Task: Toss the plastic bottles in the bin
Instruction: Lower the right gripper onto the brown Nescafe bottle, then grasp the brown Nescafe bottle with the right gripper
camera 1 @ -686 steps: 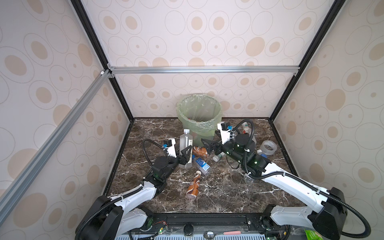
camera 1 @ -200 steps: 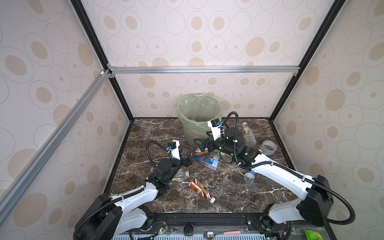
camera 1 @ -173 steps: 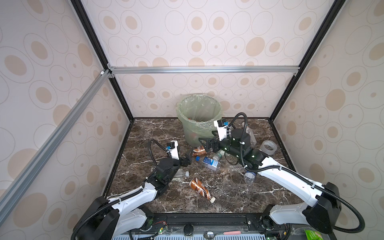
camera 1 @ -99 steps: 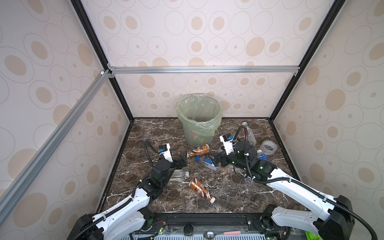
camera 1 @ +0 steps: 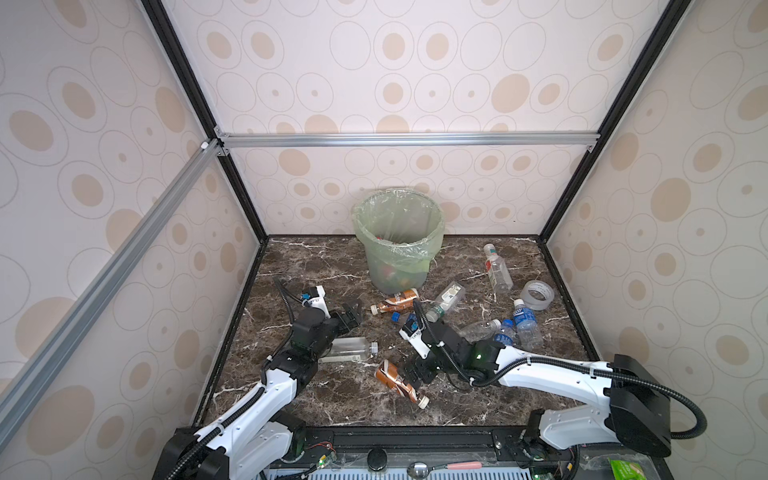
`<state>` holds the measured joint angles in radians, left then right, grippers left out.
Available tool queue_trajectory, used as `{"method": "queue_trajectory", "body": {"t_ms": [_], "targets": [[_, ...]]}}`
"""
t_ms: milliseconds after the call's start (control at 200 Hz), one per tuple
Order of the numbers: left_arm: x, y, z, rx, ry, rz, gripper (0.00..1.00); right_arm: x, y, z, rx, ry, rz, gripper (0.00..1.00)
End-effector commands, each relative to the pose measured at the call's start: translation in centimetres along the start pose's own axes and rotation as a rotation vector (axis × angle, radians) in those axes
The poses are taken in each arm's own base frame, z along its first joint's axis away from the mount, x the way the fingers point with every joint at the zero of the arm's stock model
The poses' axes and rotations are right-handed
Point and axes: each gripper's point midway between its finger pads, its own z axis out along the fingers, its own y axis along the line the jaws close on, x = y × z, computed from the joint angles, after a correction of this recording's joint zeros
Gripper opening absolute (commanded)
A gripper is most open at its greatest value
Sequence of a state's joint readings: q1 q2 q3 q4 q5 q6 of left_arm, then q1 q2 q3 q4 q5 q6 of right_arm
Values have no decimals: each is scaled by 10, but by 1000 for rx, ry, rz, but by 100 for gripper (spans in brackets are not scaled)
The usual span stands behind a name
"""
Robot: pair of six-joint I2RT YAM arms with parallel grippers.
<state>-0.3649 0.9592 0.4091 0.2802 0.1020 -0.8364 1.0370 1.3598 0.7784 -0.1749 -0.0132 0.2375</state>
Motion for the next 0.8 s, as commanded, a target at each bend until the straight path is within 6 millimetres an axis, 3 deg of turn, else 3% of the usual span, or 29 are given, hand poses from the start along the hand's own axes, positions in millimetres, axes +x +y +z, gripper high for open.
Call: {"method": "queue_trajectory", "body": {"t_ms": [0,240,375,795], "targets": [[1,-3,-2,38,15,-33,99,6,11,13,-33,26,-33,99],[2,7,-3,27,13,-56,99,8,26,42,-81,60,-33,93],[1,9,-3,29,13,-61,99,8,24,55,-62,80,-27,88],[0,15,-5,19,5,-60,99,11,16,73,-13,113,-21,63]]}}
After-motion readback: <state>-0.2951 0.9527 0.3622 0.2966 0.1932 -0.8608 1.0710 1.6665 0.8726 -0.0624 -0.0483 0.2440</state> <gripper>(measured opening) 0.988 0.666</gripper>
